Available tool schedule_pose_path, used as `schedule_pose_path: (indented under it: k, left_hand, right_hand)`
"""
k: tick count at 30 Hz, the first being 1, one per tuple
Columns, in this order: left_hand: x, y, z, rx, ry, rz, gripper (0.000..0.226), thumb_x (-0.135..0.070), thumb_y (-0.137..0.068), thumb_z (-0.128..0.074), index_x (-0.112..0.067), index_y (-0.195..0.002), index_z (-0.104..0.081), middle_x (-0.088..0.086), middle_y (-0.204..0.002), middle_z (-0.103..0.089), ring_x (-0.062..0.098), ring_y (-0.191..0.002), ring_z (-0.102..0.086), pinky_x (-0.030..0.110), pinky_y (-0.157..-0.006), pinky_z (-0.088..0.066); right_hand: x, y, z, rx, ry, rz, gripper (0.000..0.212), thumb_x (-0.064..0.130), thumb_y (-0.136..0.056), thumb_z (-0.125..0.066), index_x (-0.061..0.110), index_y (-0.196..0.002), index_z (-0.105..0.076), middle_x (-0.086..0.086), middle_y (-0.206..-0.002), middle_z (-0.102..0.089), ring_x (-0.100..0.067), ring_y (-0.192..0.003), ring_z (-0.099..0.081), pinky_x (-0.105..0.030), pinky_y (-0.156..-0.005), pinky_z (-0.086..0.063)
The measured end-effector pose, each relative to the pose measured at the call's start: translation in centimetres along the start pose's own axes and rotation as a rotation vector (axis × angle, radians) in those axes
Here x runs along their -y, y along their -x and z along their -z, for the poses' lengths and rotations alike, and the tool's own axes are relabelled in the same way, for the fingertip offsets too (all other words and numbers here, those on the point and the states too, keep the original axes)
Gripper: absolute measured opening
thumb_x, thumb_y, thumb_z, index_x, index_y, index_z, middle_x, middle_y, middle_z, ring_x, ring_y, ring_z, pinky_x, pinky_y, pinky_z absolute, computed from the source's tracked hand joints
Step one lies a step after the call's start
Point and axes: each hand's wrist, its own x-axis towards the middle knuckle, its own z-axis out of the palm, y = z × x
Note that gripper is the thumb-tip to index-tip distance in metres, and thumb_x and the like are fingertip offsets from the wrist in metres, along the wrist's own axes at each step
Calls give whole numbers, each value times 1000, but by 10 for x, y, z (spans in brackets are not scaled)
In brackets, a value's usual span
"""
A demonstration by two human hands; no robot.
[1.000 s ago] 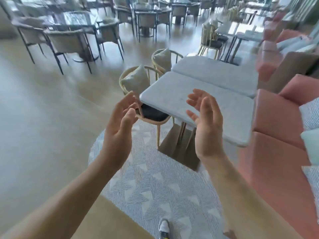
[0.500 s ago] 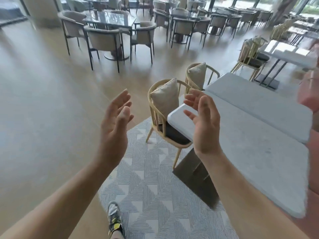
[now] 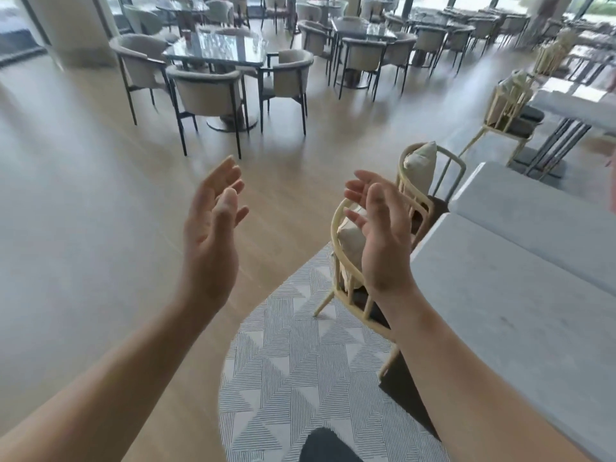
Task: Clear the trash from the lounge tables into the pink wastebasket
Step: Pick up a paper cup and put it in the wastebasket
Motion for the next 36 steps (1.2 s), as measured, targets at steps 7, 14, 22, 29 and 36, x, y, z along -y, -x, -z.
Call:
schedule_pose_path:
  k: [7,14,22,29,36]
  left_hand:
    - [56,-109,13,-23,15,-3,45,-48,-92,-46,-33,-133,-57,5,-143,-63,17,-134,-62,37,-103,-55]
    - [134,-243,-5,22,9,-24,42,-47,-94,-46,-34,-132,-57,5,-142,-62,17,-134,-62,39,-104,-54]
    - [200,-398,-50,89,11,5,48,-47,-94,-46,-26,-136,-56,8,-145,-61,18,-135,-61,44,-106,-54]
    - [263,-501,-111,210,64,36,52,-45,-96,-46,-21,-141,-57,6,-146,-62,17,-135,-61,43,-105,-55]
    - [336,-610,-176,369,163,51,43,-44,-98,-48,-31,-136,-59,2,-145,-63,18,-136,-61,38,-103,-53]
  right_hand:
    - [-59,-94,-59,-15,15,-9,49,57,-101,-45,24,-131,-65,11,-123,-72,-14,-125,-65,-53,-109,-52]
    - [-127,-220,-100,-46,12,31,50,55,-102,-45,19,-131,-64,2,-126,-71,-14,-123,-67,-48,-107,-55]
    - [-175,-374,-118,-95,9,10,50,54,-99,-45,18,-130,-62,1,-122,-70,-17,-121,-67,-47,-106,-55]
    - [-214,-465,-95,-189,69,-10,49,56,-98,-44,21,-129,-62,2,-120,-70,-15,-119,-67,-47,-106,-55]
    - [-273,-571,-81,-337,164,-5,62,59,-96,-42,14,-134,-62,0,-117,-71,-17,-114,-69,-49,-102,-56]
